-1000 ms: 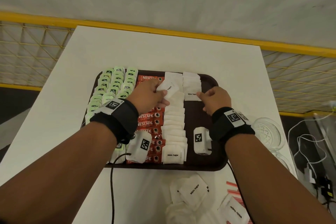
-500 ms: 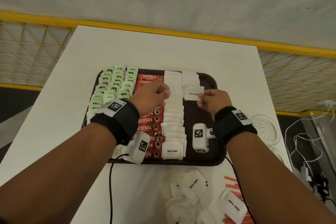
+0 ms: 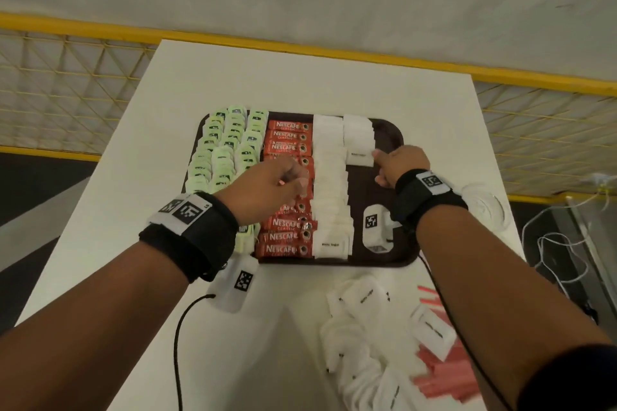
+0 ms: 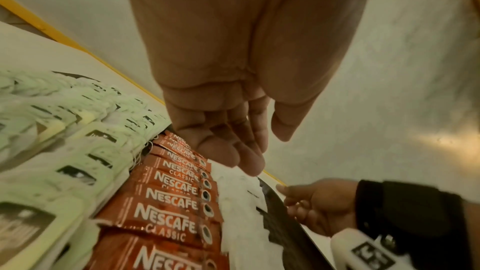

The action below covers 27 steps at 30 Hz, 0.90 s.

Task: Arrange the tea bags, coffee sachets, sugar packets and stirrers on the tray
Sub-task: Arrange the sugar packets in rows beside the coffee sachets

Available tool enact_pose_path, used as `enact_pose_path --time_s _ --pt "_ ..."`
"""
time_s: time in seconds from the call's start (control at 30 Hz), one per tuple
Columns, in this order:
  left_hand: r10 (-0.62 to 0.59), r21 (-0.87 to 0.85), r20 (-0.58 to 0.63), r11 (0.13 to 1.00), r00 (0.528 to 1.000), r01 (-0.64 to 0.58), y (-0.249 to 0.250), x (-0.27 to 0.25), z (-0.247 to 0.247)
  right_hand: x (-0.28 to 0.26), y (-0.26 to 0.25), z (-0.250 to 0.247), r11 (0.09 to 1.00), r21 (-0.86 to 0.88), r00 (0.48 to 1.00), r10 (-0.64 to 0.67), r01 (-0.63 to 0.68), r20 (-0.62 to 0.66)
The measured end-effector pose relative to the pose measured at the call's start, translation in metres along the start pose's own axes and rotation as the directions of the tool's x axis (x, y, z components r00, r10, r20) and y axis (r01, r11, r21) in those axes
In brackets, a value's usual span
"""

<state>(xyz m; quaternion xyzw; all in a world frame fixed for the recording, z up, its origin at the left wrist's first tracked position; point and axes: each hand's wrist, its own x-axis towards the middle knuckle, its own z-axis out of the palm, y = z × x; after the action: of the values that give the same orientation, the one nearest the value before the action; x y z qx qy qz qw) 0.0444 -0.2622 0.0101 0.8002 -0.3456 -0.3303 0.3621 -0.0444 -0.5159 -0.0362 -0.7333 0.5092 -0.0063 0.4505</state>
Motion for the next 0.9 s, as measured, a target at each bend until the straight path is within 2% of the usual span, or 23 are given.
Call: enact_pose_path --time_s 0.07,0.23,0.33,0.43,0.5,0.57,0.7,0.9 --pt "0.021 0.044 0.049 0.999 0.999 -0.023 0.002 -0.011 0.006 -0.033 -0.003 -0.014 1.000 0.001 1.000 -0.015 0.015 0.002" --pt "0.079 0.128 0.184 0.986 0.980 -0.104 0.008 -0.038 0.033 -0.134 0.021 -0.050 0.980 -0.105 0.985 -0.161 0.167 0.055" --pt "0.101 0.176 0.242 0.973 0.965 -0.146 0.011 -0.052 0.053 -0.182 0.052 -0.064 0.972 -0.159 0.985 -0.168 0.173 0.048" --pt "0.119 0.324 0.299 0.920 0.947 -0.219 0.010 -0.063 0.072 -0.214 0.090 -0.072 0.974 -0.196 0.993 -0.111 0.114 0.028" --pt "0.107 0.400 0.322 0.885 0.941 -0.238 0.005 -0.066 0.082 -0.223 0.112 -0.071 0.953 -0.295 0.997 -0.070 0.072 0.017" --pt "0.095 0.448 0.320 0.861 0.943 -0.239 0.003 -0.069 0.094 -0.231 0.132 -0.070 0.894 -0.447 0.999 -0.044 0.043 0.008" --pt "-0.002 0.570 0.279 0.805 0.960 -0.165 0.006 -0.069 0.116 -0.232 0.162 -0.065 0.877 -0.481 1.000 -0.014 0.001 -0.023" --pt "-0.082 0.676 0.157 0.736 0.984 -0.047 0.014 -0.065 0.148 -0.224 0.173 -0.057 0.803 -0.595 0.999 -0.021 0.039 0.037"
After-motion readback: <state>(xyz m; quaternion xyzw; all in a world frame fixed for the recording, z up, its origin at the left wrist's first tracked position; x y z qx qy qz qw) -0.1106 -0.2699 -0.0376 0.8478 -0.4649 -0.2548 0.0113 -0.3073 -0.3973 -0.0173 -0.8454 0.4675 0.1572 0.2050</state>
